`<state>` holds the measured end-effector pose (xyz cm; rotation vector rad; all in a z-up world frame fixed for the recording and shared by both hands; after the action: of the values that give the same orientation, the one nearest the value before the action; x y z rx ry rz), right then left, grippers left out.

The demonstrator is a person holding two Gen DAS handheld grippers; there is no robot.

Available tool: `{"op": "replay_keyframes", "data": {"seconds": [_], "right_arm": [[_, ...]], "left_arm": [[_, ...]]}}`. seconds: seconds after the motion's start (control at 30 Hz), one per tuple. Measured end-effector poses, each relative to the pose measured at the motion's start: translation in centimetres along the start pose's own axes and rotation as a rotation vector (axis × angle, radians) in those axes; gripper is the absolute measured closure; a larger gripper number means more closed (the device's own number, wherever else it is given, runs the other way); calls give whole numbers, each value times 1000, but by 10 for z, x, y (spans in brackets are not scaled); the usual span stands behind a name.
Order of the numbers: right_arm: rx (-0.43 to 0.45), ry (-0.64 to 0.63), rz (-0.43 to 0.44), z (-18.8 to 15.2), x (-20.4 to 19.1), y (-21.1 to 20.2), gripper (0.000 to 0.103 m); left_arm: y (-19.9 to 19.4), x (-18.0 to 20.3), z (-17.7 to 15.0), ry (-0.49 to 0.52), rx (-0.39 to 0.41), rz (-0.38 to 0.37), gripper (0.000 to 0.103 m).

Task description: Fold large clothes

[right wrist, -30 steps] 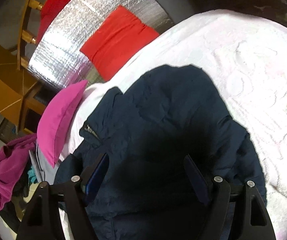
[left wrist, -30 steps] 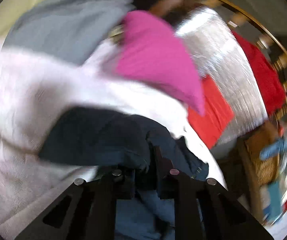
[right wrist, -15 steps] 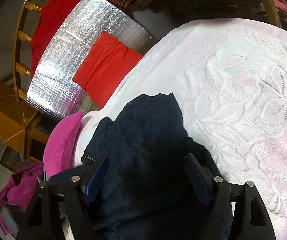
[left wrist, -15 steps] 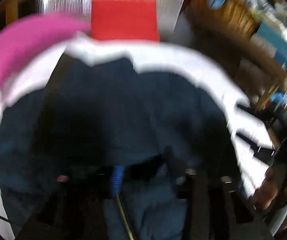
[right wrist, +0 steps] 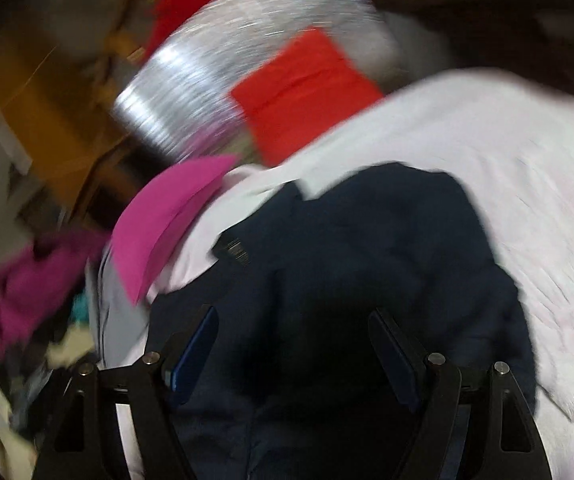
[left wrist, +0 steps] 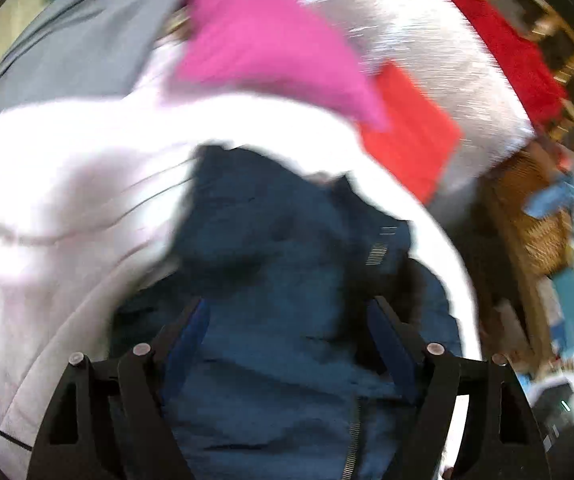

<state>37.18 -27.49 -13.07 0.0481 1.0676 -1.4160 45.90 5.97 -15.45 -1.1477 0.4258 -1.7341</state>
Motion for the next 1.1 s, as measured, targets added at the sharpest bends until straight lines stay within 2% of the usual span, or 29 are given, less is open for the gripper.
{"op": "replay_keyframes", "data": {"seconds": [0.1,0.17,0.3,0.4,0.53,0.63,0.7,0.77,0.9,1.03,1.1], "right_arm": [[-44,-199,26,-24,-43,17,19],[-68,-296,6,-38,-62,29,17],[-84,-468,-142,-60,-83,65,17],[-65,-493,-227,-65,-80,78,17],[24,-315,-241,-39,-56,68,18],[79,-59,-209,-16,-15,48,17],[91,66,-192,-7,10,39,17],[85,196,-122,0,34,33,17],[12,412,89,1,65,37,16],[4,602,228,-1,93,36,17],[14,676,272,-1,107,35,18]], "left_arm": [[12,-19,-3,-30,-31,76,24],[22,-22,-6,-26,-50,110,28],[28,-25,-18,12,-80,166,30],[32,-25,-24,19,-96,168,30],[30,-23,-26,43,-98,181,30],[29,-22,-27,50,-98,191,30],[28,-22,-28,47,-96,192,30],[32,-20,-24,49,-90,201,30],[30,-16,-23,54,-77,219,30],[28,-16,-20,58,-56,219,30],[28,-17,-20,62,-50,232,35]]}}
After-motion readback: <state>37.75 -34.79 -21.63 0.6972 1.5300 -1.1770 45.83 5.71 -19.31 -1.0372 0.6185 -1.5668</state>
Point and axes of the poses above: each gripper's, at about its wrist camera, not at the fingertips, and y roughly the way its jaws point, x to its right, z to its top, the point moved 4 cm from there along y, roughly the way its jaws point, and after that the axes turned 6 degrees about y, right-handed, at the moved point
